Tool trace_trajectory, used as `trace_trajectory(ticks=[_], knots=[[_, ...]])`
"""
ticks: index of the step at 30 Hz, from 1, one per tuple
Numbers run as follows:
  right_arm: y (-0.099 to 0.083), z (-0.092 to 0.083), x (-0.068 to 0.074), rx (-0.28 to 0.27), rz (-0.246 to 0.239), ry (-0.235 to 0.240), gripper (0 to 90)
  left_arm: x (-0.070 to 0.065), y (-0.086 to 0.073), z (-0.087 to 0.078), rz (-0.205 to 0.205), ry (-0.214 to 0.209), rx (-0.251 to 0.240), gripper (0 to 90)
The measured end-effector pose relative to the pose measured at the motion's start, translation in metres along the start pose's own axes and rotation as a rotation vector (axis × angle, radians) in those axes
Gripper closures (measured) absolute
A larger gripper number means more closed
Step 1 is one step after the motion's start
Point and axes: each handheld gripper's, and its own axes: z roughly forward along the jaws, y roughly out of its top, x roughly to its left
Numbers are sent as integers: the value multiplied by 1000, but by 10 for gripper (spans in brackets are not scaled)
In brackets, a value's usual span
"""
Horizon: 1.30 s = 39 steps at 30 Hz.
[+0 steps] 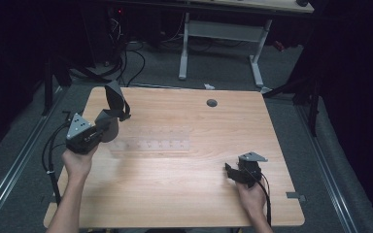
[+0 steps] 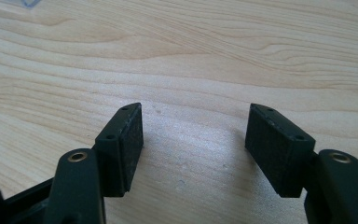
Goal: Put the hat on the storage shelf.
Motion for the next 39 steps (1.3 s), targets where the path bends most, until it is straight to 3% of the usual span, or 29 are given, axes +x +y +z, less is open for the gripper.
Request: trace_trajectory(ticks=[13,25,39], knots=[[0,0,0,0,0,-1,371,-3,-3,8,9,15,16,865],[0,0,0,0,0,-1,370,-7,-11,12,-35,34,8,865],[0,0,0,0,-1,-1,369,-11,-26,15,-59,46,11,861]])
